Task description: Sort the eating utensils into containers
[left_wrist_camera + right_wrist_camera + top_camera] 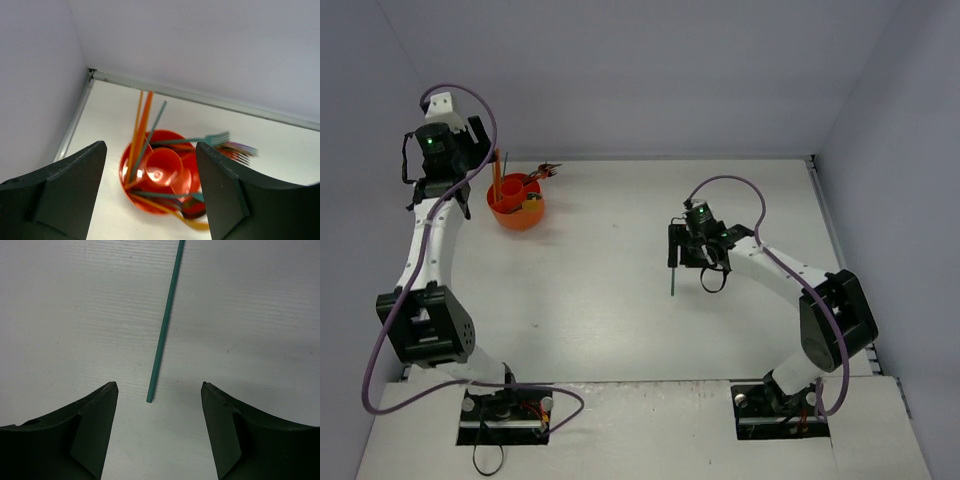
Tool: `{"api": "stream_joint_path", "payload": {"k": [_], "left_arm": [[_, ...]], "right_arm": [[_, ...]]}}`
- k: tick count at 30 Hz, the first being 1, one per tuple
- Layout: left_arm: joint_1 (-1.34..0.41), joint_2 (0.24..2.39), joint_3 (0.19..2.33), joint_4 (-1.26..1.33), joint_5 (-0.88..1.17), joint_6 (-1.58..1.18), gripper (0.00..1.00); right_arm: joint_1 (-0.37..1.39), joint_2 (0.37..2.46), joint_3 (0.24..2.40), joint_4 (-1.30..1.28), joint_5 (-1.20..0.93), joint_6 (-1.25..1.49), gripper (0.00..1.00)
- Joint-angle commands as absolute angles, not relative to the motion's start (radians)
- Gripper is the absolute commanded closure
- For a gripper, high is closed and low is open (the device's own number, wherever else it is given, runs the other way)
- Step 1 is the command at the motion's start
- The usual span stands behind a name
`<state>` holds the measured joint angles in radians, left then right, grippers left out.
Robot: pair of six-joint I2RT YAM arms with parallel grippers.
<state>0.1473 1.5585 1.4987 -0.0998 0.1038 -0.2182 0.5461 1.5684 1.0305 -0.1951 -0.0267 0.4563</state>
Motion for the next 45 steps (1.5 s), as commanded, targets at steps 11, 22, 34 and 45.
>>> {"api": "stream_joint_path", "payload": {"k": [11,22,34,45], "left_arm": [[-0.171,1.27,1.444,-0.421,0.023,-0.367,0.31],[-0.414,1.317,1.482,-0.403,0.01,-0.476,0.31],[-0.518,1.431,1.417,-0.198,0.174,-0.66,0.31],[-0.604,1.533,1.458,-0.027,0.256,-0.716,0.28]], "right_arm": [[0.622,1.783,1.124,-0.251,0.123,0.543,0.53],[0.633,1.84,1.093,-0.253,0.145,0.561,0.87],[0.638,1.571,1.059,-0.149,0.074,0.441,1.0],[0.641,1.302,1.036,0.039,-0.148,0.341,1.0]]}}
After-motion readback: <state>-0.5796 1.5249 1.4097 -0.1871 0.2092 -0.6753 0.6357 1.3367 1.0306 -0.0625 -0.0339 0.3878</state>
